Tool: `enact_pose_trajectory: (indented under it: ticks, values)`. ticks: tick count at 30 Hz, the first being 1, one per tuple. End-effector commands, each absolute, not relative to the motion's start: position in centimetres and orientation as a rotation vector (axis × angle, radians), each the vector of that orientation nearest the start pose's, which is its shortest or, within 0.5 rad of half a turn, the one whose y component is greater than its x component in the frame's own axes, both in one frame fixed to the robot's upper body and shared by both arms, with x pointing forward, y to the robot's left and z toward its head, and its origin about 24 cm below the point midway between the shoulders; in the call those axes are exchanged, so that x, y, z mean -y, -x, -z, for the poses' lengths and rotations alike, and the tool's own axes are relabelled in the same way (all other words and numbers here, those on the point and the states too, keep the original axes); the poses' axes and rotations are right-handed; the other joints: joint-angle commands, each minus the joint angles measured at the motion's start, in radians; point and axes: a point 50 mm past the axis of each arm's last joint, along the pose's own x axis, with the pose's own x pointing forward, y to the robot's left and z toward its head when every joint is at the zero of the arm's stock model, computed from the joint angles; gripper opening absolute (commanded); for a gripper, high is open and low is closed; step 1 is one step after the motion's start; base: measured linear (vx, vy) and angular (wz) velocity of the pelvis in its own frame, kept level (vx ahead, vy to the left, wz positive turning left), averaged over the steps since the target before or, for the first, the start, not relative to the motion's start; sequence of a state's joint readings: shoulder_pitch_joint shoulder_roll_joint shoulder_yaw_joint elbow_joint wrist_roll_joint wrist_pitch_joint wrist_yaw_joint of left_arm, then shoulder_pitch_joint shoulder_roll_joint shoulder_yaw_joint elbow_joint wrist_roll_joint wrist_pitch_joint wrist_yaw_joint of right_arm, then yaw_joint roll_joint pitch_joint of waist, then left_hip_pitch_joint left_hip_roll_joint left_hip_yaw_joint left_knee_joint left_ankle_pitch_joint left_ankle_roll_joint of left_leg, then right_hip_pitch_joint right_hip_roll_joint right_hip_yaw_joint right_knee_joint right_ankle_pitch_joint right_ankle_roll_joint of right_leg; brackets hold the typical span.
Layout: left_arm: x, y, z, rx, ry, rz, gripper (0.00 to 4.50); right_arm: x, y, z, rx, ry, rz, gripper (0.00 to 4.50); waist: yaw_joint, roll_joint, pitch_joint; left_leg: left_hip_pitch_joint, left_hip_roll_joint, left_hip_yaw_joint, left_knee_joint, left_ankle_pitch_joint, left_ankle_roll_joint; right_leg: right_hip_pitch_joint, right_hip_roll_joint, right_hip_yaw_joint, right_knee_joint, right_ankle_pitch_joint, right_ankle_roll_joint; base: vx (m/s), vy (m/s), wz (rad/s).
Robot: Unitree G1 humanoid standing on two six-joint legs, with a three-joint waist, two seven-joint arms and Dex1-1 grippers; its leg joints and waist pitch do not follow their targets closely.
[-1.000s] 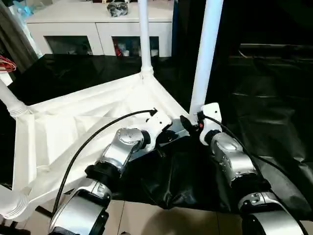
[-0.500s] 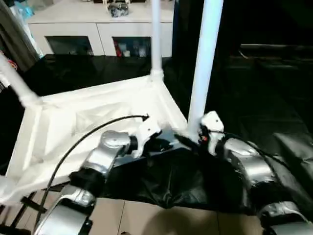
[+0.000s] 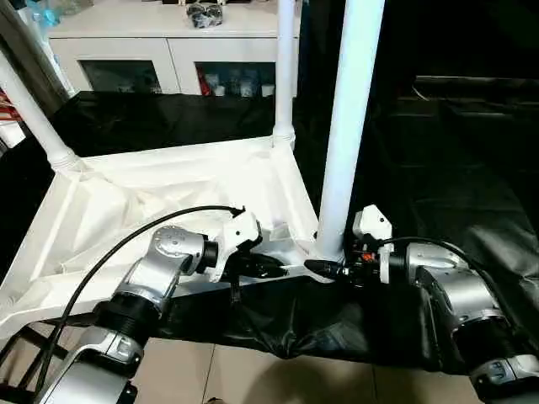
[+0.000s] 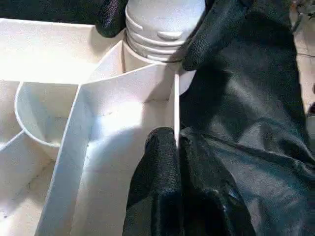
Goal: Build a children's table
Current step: Rotate leg to tighten
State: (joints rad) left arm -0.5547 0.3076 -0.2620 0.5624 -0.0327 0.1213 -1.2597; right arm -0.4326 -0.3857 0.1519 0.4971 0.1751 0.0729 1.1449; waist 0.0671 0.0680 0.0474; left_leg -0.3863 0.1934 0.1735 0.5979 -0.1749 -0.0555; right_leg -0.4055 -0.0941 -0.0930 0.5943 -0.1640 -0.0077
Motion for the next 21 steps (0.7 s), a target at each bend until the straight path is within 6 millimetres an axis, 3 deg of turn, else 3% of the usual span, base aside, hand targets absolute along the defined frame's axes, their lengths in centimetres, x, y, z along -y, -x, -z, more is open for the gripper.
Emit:
enact_pose_trajectory:
  ticks: [1,8,13,15,18,19,21]
  values:
    - [-10.8,-30.9,-6.6,-0.305,-0.266,1.458,0.0,15.2,-29.4,-4.3,-0.313,0.13,-1.251,2.95,0.002,-0.019,-0.068,0.013,0.038,-0.005,-0.071,-0.216,0.092,0.053,-0.054,0.045,-0.069,-0.26,-0.228,0.0,0.0,0.0]
    - [-10.4,-31.5,-6.6,-0.275,-0.276,1.387,0.0,14.7,-29.2,-3.8,-0.306,0.127,-1.205,2.74,0.004,-0.018,-0.067,0.013,0.037,-0.006,-0.071,-0.225,0.08,0.051,-0.055,0.045,-0.071,-0.268,-0.223,0.0,0.0,0.0]
    - [-9.3,-32.7,-6.3,-0.262,-0.302,1.244,0.0,14.4,-30.8,-2.6,-0.311,0.146,-0.95,2.73,-0.008,-0.018,-0.067,0.013,0.031,-0.008,-0.072,-0.234,0.056,0.052,-0.056,0.044,-0.076,-0.3,-0.207,0.0,0.0,0.0]
    - [-7.8,-33.5,-6.3,-0.256,-0.272,1.14,0.0,13.9,-32.0,-1.8,-0.323,0.125,-0.734,2.72,-0.015,-0.017,-0.068,0.015,0.03,-0.008,-0.072,-0.234,0.045,0.051,-0.055,0.044,-0.075,-0.297,-0.208,0.0,0.0,0.0]
    - [-7.1,-33.8,-6.4,-0.251,-0.267,1.112,0.0,13.5,-32.5,-1.5,-0.333,0.093,-0.643,2.72,-0.017,-0.018,-0.069,0.016,0.029,-0.008,-0.071,-0.233,0.048,0.051,-0.055,0.044,-0.078,-0.3,-0.205,0.0,0.0,0.0]
    - [-5.8,-34.1,-6.6,-0.241,-0.259,1.068,0.0,12.7,-33.2,-1.2,-0.349,0.043,-0.519,2.72,-0.017,-0.017,-0.071,0.014,0.028,-0.007,-0.069,-0.215,0.05,0.052,-0.054,0.044,-0.074,-0.273,-0.209,0.0,0.0,0.0]
    - [-4.3,-34.4,-6.9,-0.223,-0.243,1.028,0.0,11.1,-33.7,-1.1,-0.351,0.006,-0.46,2.72,-0.02,-0.016,-0.072,0.014,0.027,-0.008,-0.07,-0.201,0.048,0.053,-0.053,0.044,-0.072,-0.241,-0.218,0.0,0.0,0.0]
